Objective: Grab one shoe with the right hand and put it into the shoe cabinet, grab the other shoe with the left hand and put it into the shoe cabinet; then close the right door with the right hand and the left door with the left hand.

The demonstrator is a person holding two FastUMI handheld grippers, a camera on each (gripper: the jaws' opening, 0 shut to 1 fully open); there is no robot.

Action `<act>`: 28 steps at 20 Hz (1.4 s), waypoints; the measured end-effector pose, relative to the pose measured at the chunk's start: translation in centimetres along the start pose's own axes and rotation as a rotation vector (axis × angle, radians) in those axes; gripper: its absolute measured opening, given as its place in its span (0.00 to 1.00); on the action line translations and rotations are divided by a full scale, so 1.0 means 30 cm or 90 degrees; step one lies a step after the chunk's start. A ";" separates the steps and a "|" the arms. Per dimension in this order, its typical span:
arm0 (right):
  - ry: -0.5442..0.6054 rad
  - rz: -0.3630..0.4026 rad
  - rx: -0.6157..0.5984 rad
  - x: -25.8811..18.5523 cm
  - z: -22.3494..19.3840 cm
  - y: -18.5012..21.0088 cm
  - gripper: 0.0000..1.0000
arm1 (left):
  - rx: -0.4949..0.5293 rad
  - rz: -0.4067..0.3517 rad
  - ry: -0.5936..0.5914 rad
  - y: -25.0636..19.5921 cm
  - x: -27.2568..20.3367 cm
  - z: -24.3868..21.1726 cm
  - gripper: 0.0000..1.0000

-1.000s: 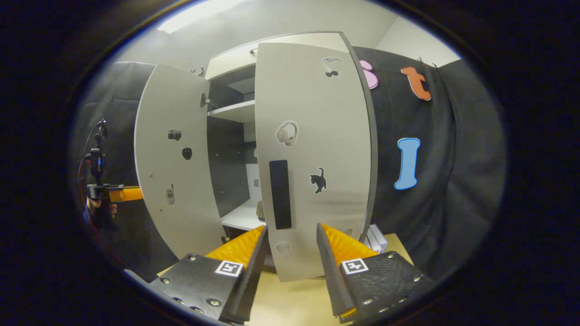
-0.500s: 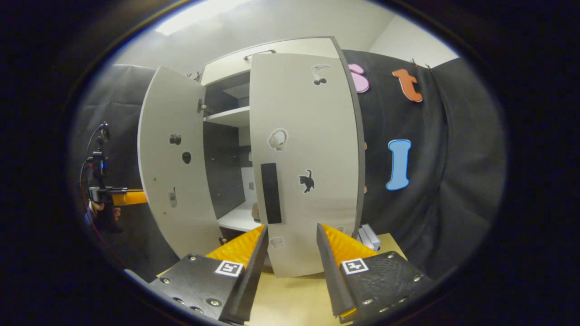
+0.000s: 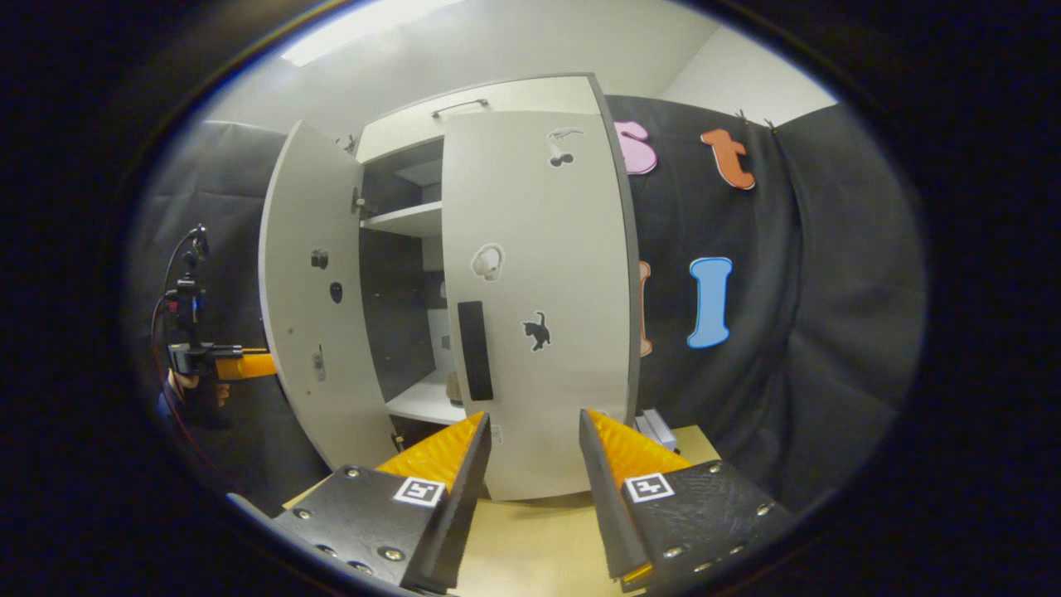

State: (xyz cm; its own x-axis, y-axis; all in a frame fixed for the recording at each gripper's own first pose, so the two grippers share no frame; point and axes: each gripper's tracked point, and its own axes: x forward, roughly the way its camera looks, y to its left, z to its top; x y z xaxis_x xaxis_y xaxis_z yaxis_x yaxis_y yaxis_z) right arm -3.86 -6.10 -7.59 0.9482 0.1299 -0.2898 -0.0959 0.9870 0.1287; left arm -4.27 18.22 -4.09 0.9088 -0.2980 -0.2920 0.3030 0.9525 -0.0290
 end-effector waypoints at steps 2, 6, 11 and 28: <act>0.000 -0.010 0.001 -0.016 0.001 -0.014 0.64 | -0.005 0.001 0.000 0.000 0.008 0.002 0.69; -0.005 -0.028 0.001 -0.048 0.002 -0.041 0.64 | -0.019 -0.019 0.004 -0.018 0.014 -0.003 0.69; -0.006 -0.052 0.010 -0.078 -0.006 -0.078 0.64 | 0.028 -0.015 -0.003 -0.006 0.026 0.004 0.69; -0.003 -0.069 0.000 -0.104 -0.008 -0.174 0.61 | 0.071 0.167 -0.029 -0.011 0.083 0.032 0.67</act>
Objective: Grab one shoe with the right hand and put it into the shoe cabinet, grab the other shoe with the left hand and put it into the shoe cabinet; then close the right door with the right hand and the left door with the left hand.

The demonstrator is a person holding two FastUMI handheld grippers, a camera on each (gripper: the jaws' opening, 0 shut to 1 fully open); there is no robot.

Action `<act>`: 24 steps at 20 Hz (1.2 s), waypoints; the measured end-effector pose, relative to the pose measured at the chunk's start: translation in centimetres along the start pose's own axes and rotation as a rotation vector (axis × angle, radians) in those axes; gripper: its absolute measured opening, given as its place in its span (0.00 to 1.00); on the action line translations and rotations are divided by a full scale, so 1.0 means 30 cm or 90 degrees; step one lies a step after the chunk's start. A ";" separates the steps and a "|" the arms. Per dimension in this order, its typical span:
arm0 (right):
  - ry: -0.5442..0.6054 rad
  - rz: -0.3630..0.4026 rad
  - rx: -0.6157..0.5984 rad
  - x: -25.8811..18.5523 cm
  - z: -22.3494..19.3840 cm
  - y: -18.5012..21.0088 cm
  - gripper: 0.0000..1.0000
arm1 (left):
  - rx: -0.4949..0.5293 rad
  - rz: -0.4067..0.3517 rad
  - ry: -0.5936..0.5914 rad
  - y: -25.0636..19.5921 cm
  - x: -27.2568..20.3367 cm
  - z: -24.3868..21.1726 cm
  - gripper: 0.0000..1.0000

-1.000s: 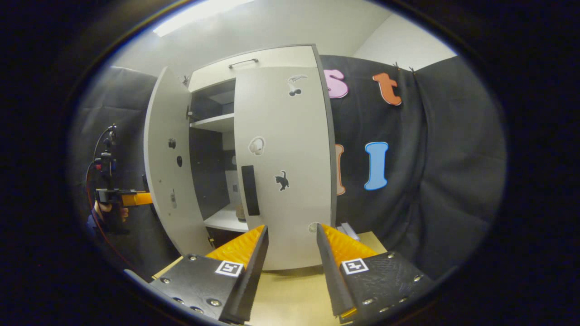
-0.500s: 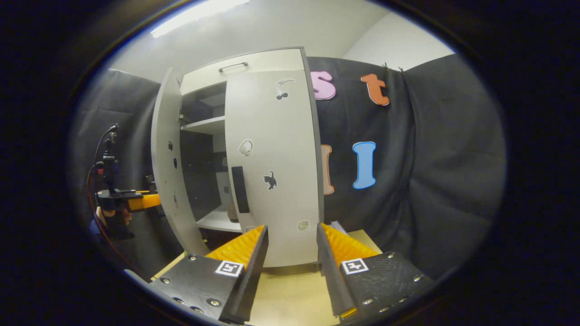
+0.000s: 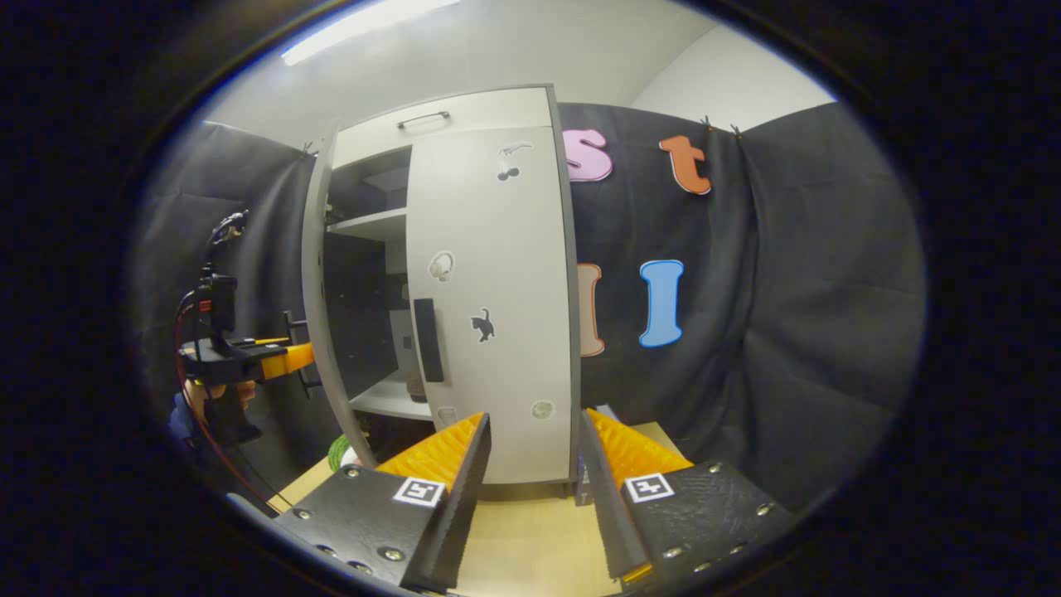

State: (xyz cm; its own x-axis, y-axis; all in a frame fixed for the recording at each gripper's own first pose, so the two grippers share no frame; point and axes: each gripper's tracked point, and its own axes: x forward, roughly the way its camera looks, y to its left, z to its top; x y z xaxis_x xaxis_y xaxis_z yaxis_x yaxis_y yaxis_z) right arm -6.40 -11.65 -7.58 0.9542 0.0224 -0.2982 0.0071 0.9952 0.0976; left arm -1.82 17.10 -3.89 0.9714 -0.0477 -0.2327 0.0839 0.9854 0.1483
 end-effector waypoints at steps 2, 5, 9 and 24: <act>0.002 -0.001 -0.003 0.011 0.005 -0.015 0.61 | -0.003 0.010 -0.004 -0.005 0.003 0.001 0.64; -0.001 0.000 -0.008 0.022 0.013 -0.028 0.61 | -0.027 -0.023 -0.009 -0.065 -0.002 0.010 0.66; 0.003 0.007 -0.002 0.041 0.001 -0.034 0.61 | -0.001 -0.050 -0.017 -0.099 0.008 0.012 0.66; -0.027 0.048 0.027 0.088 0.052 0.036 0.64 | -0.055 -0.115 -0.067 -0.197 0.040 0.122 0.64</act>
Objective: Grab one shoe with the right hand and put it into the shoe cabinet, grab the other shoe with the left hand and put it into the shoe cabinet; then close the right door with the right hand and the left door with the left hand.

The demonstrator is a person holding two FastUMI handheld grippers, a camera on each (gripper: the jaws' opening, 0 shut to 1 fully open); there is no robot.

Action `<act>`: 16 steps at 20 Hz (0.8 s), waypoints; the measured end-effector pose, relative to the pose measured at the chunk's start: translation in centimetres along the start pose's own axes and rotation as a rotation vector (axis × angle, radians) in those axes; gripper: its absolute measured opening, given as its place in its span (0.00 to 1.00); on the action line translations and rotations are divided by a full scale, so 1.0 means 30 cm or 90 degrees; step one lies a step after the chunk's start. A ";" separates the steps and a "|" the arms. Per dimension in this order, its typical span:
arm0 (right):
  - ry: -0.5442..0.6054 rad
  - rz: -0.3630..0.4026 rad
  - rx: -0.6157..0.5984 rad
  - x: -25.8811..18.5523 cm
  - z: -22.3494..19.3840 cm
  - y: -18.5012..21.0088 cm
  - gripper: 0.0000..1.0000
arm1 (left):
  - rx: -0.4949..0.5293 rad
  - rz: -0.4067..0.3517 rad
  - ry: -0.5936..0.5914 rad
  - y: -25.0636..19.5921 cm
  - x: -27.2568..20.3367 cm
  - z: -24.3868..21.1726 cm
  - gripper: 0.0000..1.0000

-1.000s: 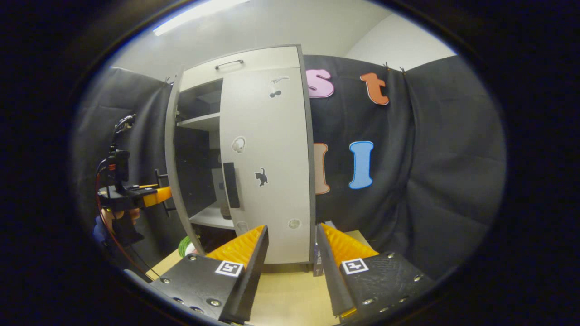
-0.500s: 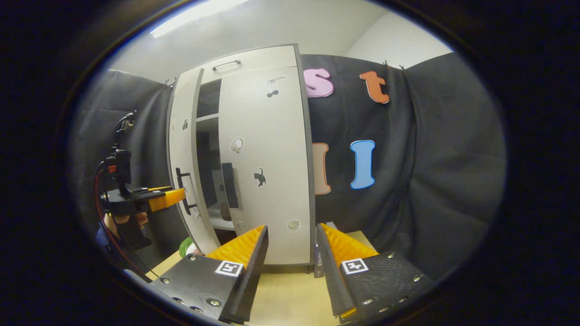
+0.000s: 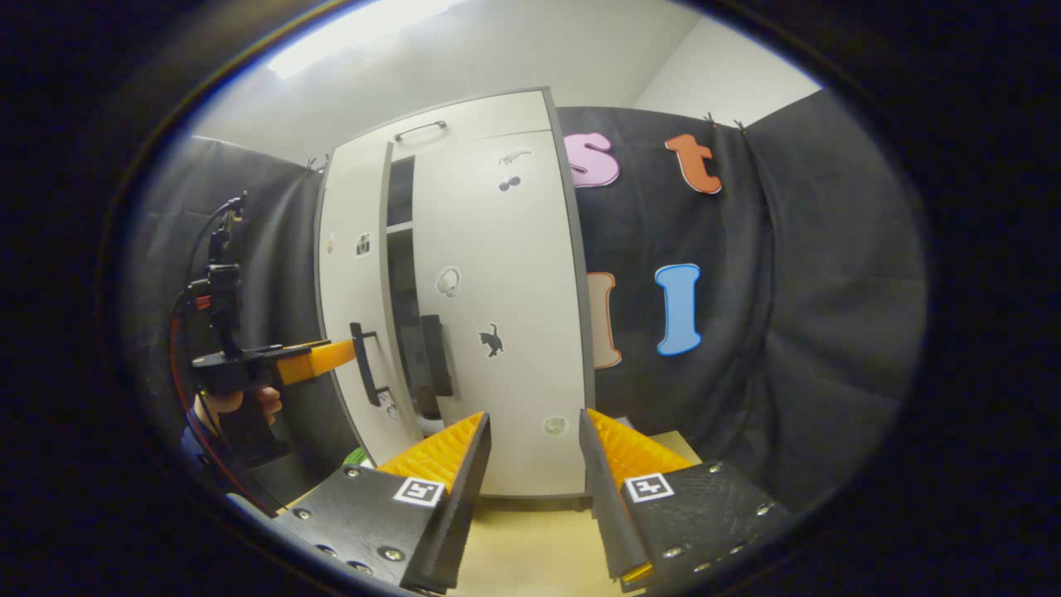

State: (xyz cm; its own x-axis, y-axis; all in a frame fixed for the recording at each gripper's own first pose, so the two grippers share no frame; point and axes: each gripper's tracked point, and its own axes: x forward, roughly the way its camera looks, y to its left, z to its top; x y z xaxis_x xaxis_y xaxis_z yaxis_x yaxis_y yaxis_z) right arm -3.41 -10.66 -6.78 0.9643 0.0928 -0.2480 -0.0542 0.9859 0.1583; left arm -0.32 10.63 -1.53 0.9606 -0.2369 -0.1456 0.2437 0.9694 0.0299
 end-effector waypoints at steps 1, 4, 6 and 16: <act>0.000 0.002 0.001 0.000 0.001 0.008 0.64 | -0.007 -0.006 -0.001 -0.007 0.006 0.000 0.65; -0.007 0.004 0.007 0.001 0.008 0.028 0.64 | -0.027 -0.016 0.008 -0.019 0.000 -0.008 0.65; -0.014 0.003 0.012 0.001 0.025 0.044 0.64 | -0.035 -0.024 0.016 -0.032 -0.015 -0.007 0.65; -0.105 0.009 -0.027 0.005 0.257 0.239 0.64 | -0.025 0.064 -0.040 0.028 -0.176 0.133 0.72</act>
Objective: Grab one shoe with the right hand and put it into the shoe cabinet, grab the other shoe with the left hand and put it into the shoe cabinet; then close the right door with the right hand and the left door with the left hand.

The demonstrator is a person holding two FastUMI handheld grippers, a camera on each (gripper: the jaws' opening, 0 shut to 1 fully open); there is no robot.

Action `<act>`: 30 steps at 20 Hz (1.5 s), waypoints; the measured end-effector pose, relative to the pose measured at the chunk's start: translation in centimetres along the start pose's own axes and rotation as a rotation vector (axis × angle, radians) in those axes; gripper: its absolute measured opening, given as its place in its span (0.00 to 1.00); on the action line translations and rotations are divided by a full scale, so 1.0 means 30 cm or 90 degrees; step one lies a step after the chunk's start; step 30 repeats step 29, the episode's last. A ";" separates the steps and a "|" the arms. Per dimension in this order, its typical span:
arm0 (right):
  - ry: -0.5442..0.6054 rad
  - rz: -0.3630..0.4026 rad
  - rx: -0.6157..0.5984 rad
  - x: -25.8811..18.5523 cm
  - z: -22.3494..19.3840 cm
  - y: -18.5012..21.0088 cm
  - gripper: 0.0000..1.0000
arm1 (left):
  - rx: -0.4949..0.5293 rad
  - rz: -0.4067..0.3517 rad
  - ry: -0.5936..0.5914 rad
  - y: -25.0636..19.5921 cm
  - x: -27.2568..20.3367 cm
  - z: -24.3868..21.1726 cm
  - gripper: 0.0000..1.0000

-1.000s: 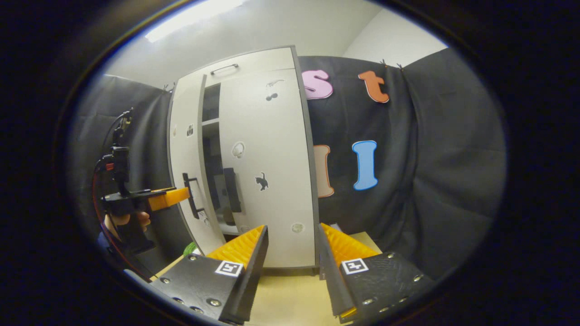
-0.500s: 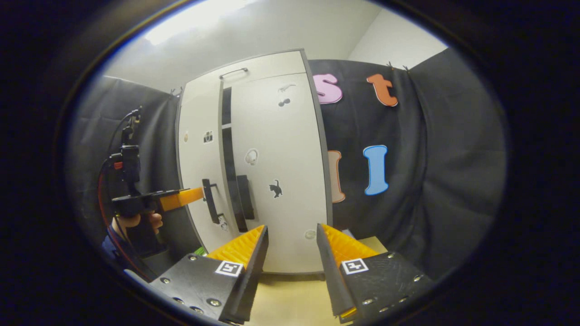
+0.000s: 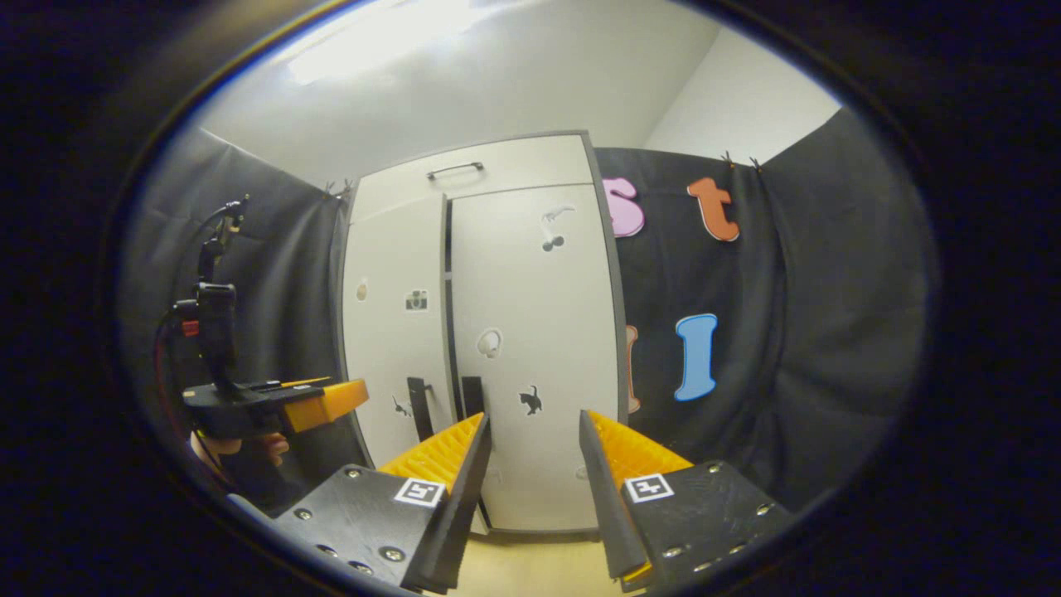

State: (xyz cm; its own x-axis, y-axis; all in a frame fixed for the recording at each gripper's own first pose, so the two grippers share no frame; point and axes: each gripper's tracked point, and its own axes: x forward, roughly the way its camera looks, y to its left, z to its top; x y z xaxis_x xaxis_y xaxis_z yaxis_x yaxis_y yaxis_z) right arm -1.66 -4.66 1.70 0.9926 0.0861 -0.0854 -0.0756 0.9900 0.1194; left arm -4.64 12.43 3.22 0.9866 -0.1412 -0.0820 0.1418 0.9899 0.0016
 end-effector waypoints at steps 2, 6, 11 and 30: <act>-0.012 0.007 -0.009 -0.001 0.024 0.035 0.64 | 0.014 0.013 -0.009 0.008 -0.035 0.009 0.85; -0.019 0.012 0.002 0.001 0.031 0.073 0.64 | 0.007 0.026 -0.023 -0.001 -0.088 0.023 0.89; -0.037 0.008 0.002 0.009 0.057 0.079 0.75 | 0.007 0.052 -0.037 0.020 -0.121 0.040 0.90; -0.049 0.007 0.021 -0.004 0.083 0.094 0.96 | -0.009 0.060 -0.048 0.031 -0.165 0.045 0.91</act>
